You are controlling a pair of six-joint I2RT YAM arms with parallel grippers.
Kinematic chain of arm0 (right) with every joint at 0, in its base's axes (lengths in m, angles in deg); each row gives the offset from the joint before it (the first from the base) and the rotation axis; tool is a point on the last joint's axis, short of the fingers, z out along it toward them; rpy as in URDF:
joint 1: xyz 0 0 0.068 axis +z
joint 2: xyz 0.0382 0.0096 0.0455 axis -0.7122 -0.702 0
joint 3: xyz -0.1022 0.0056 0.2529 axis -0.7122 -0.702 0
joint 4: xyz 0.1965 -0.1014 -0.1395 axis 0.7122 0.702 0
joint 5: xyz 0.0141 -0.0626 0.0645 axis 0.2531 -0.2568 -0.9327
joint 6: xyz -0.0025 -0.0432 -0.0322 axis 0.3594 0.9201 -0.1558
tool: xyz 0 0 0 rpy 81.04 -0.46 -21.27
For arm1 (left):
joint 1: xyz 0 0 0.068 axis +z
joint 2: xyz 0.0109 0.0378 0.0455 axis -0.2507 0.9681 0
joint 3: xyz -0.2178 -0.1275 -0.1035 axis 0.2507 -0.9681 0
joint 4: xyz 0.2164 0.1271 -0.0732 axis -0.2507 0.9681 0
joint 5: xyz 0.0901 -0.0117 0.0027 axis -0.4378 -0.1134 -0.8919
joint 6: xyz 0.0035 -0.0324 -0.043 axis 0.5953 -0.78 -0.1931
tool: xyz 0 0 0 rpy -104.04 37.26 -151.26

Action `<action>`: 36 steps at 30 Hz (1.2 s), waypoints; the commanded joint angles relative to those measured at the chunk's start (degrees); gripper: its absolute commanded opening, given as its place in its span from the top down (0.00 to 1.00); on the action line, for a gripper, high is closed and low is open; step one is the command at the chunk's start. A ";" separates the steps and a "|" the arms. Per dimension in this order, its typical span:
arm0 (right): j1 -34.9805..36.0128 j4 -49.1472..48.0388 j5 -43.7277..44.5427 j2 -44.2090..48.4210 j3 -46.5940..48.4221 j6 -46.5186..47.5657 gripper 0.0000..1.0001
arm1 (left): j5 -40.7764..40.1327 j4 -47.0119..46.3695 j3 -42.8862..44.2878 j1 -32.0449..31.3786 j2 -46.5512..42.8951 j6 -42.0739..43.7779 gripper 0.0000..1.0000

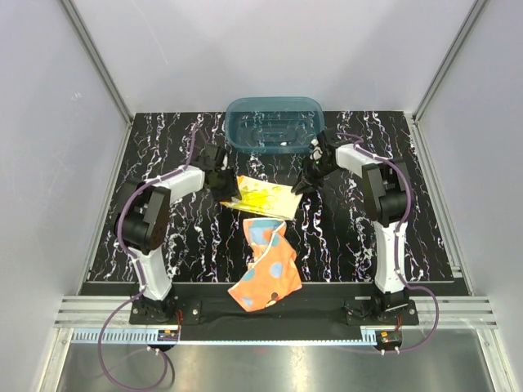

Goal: Roll the towels

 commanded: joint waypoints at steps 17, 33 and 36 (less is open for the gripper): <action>2.95 -3.31 -0.66 8.35 0.47 -2.03 0.49 | -12.09 12.76 7.78 4.67 -11.60 2.18 0.50; 27.02 10.74 27.02 32.45 -25.20 -3.96 0.17 | -11.82 17.33 1.36 4.06 -25.24 2.27 0.49; 30.89 12.41 31.14 31.22 -26.70 -6.25 0.13 | -12.00 18.74 0.92 4.06 -27.34 2.71 0.49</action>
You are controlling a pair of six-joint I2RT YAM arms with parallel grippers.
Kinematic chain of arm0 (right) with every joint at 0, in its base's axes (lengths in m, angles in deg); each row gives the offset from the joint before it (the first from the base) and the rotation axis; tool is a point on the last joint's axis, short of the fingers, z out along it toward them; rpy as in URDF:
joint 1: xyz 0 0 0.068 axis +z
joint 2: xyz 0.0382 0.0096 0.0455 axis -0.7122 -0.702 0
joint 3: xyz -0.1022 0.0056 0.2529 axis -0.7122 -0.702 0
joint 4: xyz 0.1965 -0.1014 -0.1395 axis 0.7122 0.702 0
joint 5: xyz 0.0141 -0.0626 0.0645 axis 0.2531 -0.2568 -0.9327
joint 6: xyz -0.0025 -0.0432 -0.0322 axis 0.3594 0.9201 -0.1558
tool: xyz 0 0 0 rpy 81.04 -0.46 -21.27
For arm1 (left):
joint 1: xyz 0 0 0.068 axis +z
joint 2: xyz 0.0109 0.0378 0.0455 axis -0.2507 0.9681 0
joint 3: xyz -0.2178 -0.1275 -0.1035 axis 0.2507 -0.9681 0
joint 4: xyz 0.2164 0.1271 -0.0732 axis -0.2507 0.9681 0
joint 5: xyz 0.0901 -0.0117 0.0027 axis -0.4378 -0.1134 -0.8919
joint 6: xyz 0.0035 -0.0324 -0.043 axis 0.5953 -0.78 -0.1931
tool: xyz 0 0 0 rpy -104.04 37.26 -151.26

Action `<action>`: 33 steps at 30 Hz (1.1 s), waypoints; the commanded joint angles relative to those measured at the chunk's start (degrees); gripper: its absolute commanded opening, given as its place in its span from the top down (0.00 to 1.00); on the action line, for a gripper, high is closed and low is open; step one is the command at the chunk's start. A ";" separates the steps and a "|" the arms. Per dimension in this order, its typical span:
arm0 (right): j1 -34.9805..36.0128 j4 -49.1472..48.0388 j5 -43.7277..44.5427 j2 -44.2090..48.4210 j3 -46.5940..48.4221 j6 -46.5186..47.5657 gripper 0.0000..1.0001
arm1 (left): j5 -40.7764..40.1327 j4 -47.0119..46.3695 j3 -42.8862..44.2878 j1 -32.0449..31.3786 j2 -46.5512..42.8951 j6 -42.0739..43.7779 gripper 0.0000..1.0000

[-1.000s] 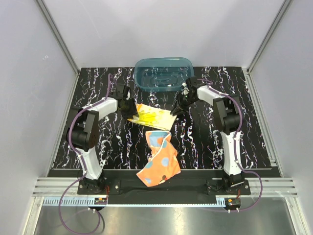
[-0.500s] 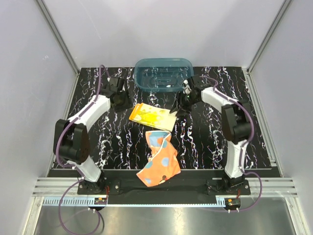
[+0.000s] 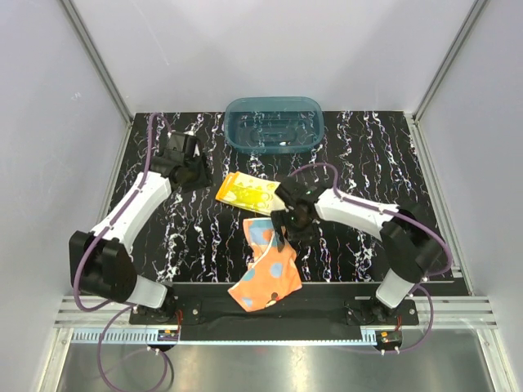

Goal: Roll the towels

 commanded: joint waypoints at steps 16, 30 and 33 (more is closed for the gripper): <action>4.80 -7.12 10.42 -0.24 -4.98 -3.68 1.00 | -3.73 2.82 -6.94 0.45 -10.80 5.37 0.48; -37.64 6.16 16.59 14.03 9.61 5.10 1.00 | -3.99 6.42 -2.99 -2.70 -13.26 4.67 0.50; -43.17 5.98 16.57 10.87 11.97 5.72 0.99 | -5.14 6.77 -1.41 -4.90 -11.95 4.23 0.49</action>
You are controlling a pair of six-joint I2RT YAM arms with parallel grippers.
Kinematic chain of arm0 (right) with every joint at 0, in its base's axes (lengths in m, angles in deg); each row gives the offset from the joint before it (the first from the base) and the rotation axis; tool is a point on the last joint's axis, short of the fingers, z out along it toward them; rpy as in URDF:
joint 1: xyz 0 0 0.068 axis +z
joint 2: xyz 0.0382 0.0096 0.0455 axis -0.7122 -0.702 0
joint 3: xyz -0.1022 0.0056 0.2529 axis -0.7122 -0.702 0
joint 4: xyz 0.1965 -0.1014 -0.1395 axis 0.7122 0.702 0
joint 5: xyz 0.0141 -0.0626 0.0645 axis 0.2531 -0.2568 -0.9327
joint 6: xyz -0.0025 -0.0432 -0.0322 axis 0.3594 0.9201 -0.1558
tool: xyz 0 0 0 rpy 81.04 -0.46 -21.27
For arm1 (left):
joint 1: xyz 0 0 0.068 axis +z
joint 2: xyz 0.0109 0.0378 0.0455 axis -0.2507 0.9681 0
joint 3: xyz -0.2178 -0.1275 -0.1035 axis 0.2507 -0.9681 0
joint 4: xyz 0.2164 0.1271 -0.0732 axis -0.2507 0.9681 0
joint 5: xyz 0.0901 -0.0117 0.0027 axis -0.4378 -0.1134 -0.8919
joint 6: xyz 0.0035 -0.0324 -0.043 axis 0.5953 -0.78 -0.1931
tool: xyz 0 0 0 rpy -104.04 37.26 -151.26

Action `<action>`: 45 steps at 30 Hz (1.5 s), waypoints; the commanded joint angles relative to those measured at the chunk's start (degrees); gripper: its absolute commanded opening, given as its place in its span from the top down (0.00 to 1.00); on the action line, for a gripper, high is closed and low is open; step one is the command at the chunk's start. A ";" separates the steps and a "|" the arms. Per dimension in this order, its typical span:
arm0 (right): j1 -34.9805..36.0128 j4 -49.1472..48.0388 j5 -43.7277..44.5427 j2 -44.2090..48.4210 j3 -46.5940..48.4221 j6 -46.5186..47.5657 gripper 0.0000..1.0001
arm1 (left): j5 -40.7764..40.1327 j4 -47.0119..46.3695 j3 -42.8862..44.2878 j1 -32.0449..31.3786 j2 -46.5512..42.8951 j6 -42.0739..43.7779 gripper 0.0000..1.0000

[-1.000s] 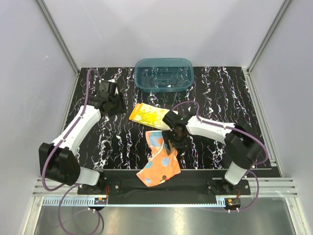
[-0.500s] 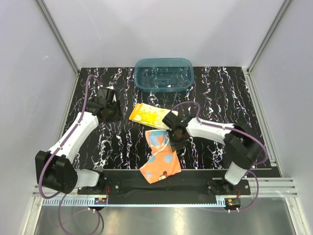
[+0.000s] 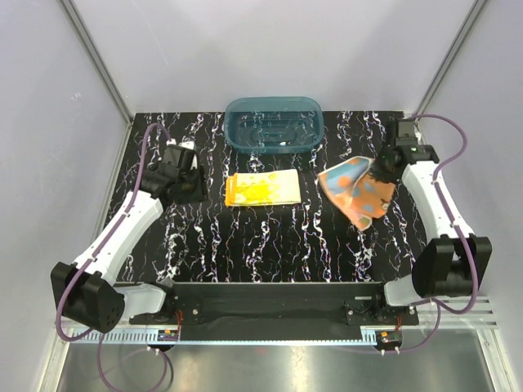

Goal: Roll the towels

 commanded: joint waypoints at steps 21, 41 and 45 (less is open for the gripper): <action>4.35 -17.98 -35.33 -8.15 -1.61 -1.46 0.38 | 1.08 -10.46 15.84 -7.30 29.08 -4.97 0.51; 15.54 -20.90 -37.13 -40.77 11.42 -3.22 0.62 | 9.17 -16.53 14.61 -0.53 41.67 -3.83 0.53; 16.33 -25.02 -36.51 -37.62 2.80 -5.07 0.62 | 8.73 -16.18 15.31 -0.27 42.46 -3.13 0.53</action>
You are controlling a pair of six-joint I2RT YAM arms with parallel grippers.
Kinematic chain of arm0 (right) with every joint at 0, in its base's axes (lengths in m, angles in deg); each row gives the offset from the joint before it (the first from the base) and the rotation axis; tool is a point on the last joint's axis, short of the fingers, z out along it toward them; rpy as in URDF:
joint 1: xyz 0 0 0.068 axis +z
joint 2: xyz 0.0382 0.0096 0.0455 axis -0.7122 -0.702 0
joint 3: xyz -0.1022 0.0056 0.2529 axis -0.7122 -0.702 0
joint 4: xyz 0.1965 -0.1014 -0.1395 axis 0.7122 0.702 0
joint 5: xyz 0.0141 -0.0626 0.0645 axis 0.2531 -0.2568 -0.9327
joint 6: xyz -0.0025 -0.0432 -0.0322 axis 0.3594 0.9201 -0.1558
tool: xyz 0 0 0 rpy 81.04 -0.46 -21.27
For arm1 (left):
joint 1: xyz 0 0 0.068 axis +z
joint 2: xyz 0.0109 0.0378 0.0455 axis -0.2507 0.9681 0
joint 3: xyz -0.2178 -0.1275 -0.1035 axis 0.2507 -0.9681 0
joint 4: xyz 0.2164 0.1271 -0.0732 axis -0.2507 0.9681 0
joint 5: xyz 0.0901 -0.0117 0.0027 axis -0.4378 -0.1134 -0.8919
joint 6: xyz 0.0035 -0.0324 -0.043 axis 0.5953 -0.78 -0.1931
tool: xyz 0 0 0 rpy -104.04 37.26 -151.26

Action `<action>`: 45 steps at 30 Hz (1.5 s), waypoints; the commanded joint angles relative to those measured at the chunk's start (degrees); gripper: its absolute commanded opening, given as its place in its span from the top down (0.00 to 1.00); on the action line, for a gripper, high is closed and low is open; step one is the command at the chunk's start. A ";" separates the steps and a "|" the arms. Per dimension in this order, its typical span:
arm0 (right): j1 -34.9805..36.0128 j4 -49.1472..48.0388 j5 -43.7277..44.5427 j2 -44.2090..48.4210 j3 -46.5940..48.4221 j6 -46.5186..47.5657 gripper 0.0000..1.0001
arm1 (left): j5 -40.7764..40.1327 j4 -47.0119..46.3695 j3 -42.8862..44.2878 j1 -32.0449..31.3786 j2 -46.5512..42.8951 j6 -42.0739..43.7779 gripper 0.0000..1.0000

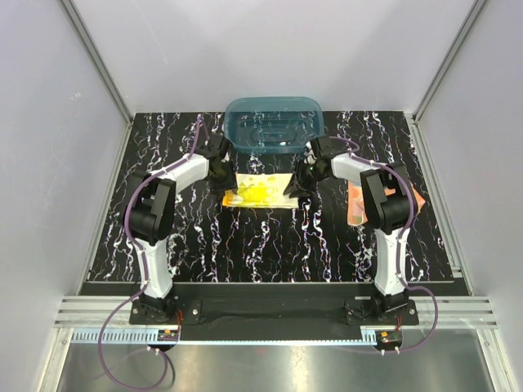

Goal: Roll the towels

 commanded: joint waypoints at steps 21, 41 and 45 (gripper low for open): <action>7.82 11.75 8.59 18.72 -1.12 0.86 0.32 | -20.55 10.09 6.74 -5.86 -11.54 6.95 0.52; 4.31 7.47 10.62 2.72 2.16 2.80 0.72 | -16.78 6.40 -10.04 -15.98 -28.86 1.68 0.53; 4.66 3.26 9.74 6.39 -5.75 0.43 0.74 | -17.83 5.26 -11.02 -17.47 -29.03 2.82 0.53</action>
